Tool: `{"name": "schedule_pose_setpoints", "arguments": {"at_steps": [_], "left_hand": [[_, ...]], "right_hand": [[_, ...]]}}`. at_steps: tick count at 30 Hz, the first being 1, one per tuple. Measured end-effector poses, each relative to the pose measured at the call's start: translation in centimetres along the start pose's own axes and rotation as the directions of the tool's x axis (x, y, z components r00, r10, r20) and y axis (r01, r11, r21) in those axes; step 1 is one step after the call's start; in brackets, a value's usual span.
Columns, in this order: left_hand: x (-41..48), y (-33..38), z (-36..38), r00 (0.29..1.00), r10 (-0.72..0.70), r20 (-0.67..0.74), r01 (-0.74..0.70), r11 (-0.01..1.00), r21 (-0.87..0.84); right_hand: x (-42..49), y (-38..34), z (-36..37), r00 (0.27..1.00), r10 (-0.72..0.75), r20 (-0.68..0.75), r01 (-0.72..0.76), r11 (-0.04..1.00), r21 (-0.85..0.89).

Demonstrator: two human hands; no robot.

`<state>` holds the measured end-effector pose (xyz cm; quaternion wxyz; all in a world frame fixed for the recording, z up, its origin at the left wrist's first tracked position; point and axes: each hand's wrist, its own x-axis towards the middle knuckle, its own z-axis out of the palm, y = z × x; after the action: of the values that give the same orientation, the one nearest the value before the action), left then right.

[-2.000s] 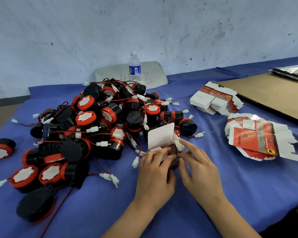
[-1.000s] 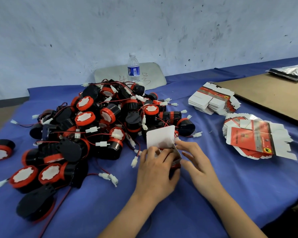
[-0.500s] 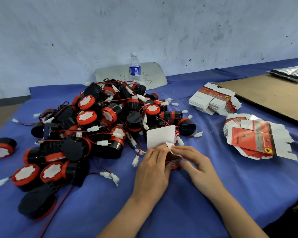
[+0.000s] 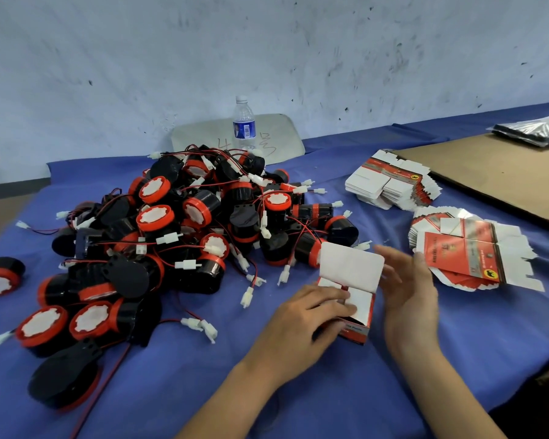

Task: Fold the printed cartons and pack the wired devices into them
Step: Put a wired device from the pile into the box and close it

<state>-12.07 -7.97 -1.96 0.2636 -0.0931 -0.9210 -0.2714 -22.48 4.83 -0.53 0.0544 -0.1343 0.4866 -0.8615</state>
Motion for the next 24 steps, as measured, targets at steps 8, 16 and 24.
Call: {"name": "schedule_pose_setpoints", "arguments": {"at_steps": [8,16,24], "left_hand": [[0.0,-0.2,0.0,1.000,-0.006,-0.017,0.006,1.000,-0.012],[0.0,-0.5,0.5,0.999,-0.035,-0.042,0.034,0.999,-0.002],[0.0,-0.8,0.4,0.894,-0.275,-0.354,0.211,0.955,-0.209]], "right_hand": [[-1.7,-0.1,0.6,0.936,-0.093,0.340,0.200,0.934,-0.294],[-1.2,0.4,0.4,0.954,-0.072,0.290,0.186,0.903,-0.387],[-1.7,0.7,0.5,0.895,-0.109,0.433,0.354,0.764,-0.540]]}}
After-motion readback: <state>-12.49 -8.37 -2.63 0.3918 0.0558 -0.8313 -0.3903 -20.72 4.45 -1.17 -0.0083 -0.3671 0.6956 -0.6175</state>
